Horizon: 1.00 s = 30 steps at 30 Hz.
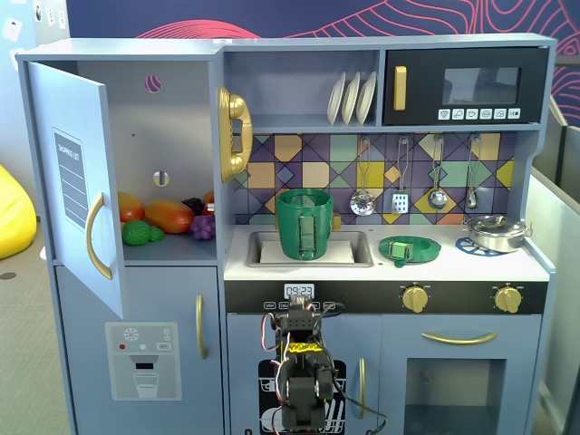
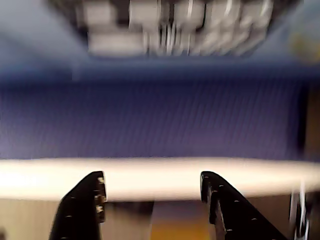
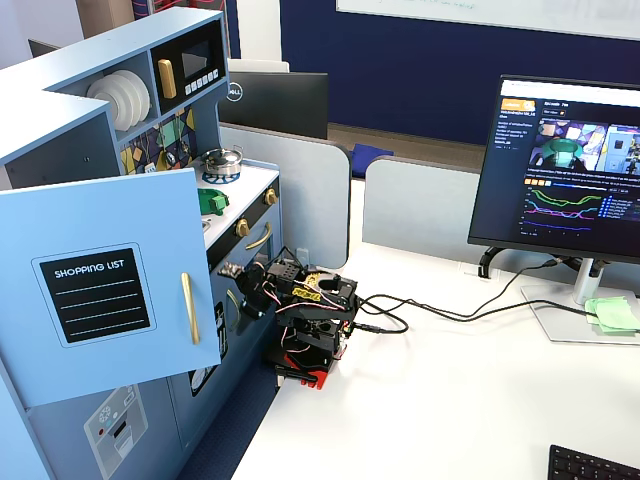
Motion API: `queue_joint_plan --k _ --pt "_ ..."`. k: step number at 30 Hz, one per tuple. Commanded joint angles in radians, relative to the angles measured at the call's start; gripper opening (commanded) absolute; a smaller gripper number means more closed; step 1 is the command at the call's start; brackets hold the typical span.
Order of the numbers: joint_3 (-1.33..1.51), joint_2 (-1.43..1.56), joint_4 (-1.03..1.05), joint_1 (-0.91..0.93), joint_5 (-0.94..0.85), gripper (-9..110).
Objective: Take off the lid from the green recipient and place it on the counter
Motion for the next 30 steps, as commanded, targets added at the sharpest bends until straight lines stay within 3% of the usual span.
queue_joint_plan --k 1,10,30 --pt "0.002 0.058 0.140 -0.003 0.009 10" --pt "0.038 0.143 0.420 0.032 -0.011 0" --pt "0.067 0.144 0.416 0.107 0.087 3"
